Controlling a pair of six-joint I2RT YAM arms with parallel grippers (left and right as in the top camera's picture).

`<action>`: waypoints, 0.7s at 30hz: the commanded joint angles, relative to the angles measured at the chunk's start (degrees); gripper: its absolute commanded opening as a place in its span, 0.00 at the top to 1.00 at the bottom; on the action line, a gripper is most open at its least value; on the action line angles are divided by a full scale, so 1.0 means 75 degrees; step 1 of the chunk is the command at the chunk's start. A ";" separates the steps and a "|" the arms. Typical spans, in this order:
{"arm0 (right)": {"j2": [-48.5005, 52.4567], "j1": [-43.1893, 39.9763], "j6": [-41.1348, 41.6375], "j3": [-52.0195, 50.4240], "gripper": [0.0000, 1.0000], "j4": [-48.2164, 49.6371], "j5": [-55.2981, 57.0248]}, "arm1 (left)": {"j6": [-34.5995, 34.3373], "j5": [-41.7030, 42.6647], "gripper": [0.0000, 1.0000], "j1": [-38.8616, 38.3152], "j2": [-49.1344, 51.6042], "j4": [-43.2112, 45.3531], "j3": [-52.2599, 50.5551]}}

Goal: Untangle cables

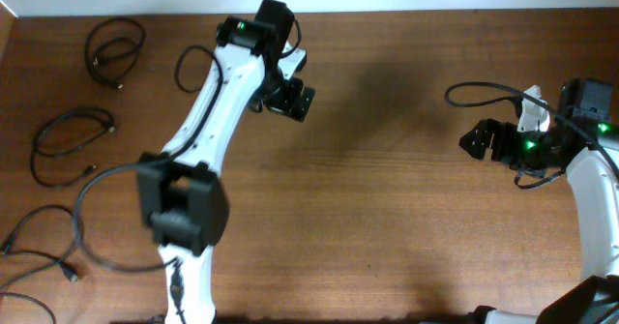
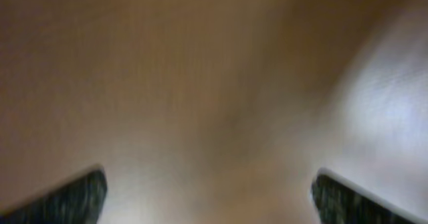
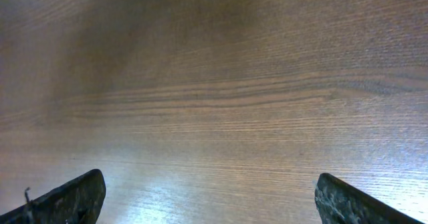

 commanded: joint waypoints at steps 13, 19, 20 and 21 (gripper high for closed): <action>0.0009 -0.0020 0.0006 0.0125 0.01 0.0003 0.0070 | 0.1008 0.0764 0.01 0.0003 -0.6639 0.7892 -0.9119; 0.0009 -0.0020 0.0006 0.0125 0.01 0.0003 0.0070 | 0.1014 0.0729 0.01 0.0006 -0.8722 1.0299 -1.0952; 0.0009 -0.0020 0.0006 0.0125 0.01 0.0003 0.0070 | 0.1014 0.0729 0.01 0.0023 -0.9052 1.0663 -1.1179; 0.0009 -0.0020 0.0006 0.0125 0.01 0.0003 0.0070 | 0.1043 0.0729 0.01 0.0041 -0.9375 1.0990 -1.1383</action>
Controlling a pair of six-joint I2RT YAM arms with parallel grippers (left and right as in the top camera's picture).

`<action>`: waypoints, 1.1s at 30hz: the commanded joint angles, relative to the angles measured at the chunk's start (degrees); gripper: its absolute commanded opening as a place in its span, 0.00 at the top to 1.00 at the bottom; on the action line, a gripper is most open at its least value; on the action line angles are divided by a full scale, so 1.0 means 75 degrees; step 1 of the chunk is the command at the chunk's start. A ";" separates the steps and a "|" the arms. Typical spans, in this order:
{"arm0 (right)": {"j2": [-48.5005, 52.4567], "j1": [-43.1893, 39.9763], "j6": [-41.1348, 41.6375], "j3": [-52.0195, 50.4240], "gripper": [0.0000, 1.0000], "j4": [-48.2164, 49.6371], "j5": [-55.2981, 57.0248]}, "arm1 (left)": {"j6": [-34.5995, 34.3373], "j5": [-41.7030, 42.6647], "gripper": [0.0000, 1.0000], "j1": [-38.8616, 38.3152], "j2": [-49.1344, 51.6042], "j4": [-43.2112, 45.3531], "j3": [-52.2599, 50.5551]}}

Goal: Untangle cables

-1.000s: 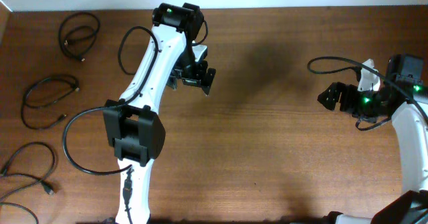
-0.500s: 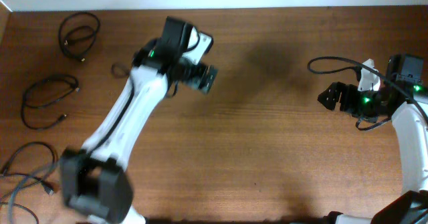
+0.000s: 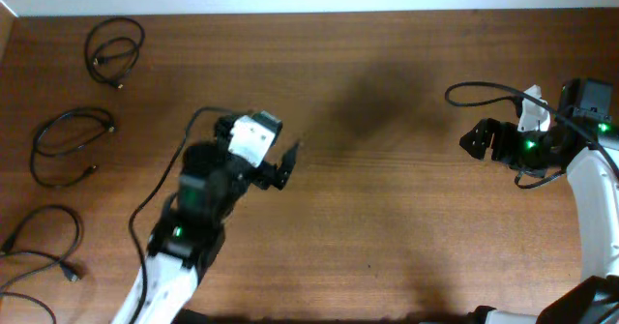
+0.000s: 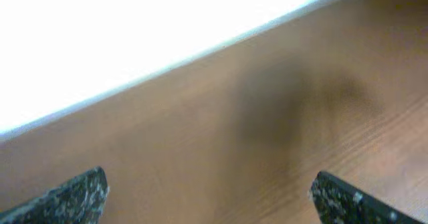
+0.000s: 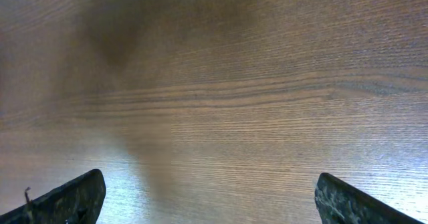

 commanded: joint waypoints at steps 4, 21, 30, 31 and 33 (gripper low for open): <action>0.0006 -0.0020 0.0003 0.0114 0.01 0.0000 0.0041 | 0.0216 0.0058 0.01 0.0256 -0.2057 0.1154 -0.1204; 0.0006 -0.0020 0.0003 0.0114 0.01 0.0000 0.0041 | 0.0242 0.0055 0.01 0.1682 -0.4243 0.2057 -0.2430; 0.0006 -0.0020 0.0003 0.0114 0.01 0.0000 0.0041 | 0.0256 -0.0469 0.02 0.2008 -0.5659 0.2923 -0.3727; 0.0006 -0.0020 0.0003 0.0114 0.01 0.0000 0.0041 | 0.0259 -0.0475 0.01 0.2008 -0.5756 0.2967 -0.3829; 0.0006 -0.0020 0.0003 0.0114 0.01 0.0000 0.0041 | 0.0256 -0.0478 0.01 0.2031 -0.5954 0.2978 -0.4001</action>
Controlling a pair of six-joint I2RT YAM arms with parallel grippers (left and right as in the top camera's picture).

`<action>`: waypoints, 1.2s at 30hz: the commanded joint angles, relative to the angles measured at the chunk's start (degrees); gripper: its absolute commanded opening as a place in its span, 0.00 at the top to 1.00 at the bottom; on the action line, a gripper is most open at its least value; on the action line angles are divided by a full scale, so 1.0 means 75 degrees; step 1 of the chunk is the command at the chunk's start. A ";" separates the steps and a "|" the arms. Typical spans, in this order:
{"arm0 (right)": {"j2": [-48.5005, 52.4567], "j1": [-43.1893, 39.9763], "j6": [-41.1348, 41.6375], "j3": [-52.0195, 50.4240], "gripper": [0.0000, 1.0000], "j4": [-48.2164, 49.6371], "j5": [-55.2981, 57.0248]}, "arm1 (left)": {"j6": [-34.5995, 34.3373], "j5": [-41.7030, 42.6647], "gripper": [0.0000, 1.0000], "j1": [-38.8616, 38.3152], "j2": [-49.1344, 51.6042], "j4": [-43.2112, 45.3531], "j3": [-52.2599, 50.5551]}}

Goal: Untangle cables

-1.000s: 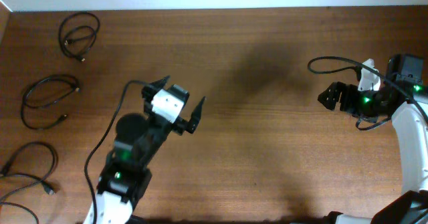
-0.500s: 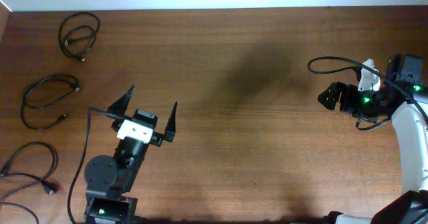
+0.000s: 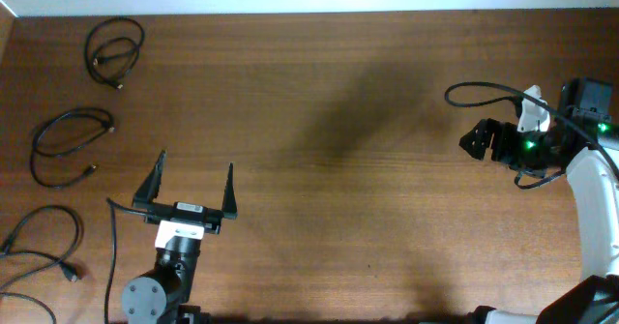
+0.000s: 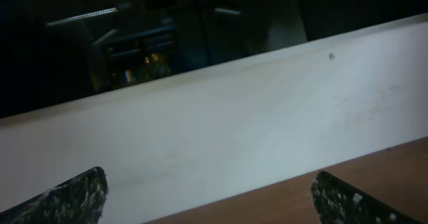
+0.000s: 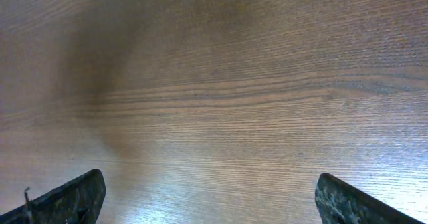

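Note:
Three black cables lie apart along the table's left side: a small coil point(image 3: 114, 49) at the far corner, a loop point(image 3: 66, 142) below it, and a looser one point(image 3: 44, 245) near the front edge. My left gripper point(image 3: 191, 181) is open and empty near the front left, to the right of the cables; the left wrist view has its fingertips point(image 4: 73, 196) wide apart against a white wall. My right gripper point(image 3: 476, 138) stands open at the right over bare wood, its fingertips point(image 5: 73, 196) far apart, with nothing between them.
A thin black lead point(image 3: 484, 92) arcs over the right arm's wrist. The wooden table point(image 3: 368, 198) ends at a white wall point(image 4: 221, 137) along the far edge. The left arm's base point(image 3: 145, 300) sits at the front left.
My left arm has drawn back from the middle left of the table to the front left. Its camera now faces the far wall rather than the wood. The right arm has not moved.
My left arm first reached far across the table, its open gripper over bare wood near the far edge. Then it was folded back, with the gripper mid-table. Now it sits near its base, still open and empty. The cables and right arm stayed put.

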 commanded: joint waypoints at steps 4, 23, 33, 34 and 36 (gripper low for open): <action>0.0006 -0.0020 0.0003 0.0114 0.01 0.0003 0.0035 | 0.0099 -0.0221 0.01 0.0254 -0.0720 0.0050 -0.0697; 0.0006 -0.0020 0.0003 0.0114 0.01 0.0003 0.0035 | -0.0032 -0.0385 0.01 0.0647 -0.2171 -0.4121 -0.1102; 0.0006 -0.0020 0.0003 0.0114 0.01 0.0003 0.0035 | -0.0938 -0.1017 0.01 0.0647 -0.2171 -0.4185 -0.1102; 0.0006 -0.0020 0.0003 0.0114 0.01 0.0003 0.0035 | -0.0938 -0.1058 0.01 0.0647 -0.2171 -0.4188 -0.1102; 0.0006 -0.0020 0.0003 0.0114 0.01 0.0003 0.0035 | -0.0938 -0.1052 0.01 0.0647 -0.2171 -0.4188 -0.1102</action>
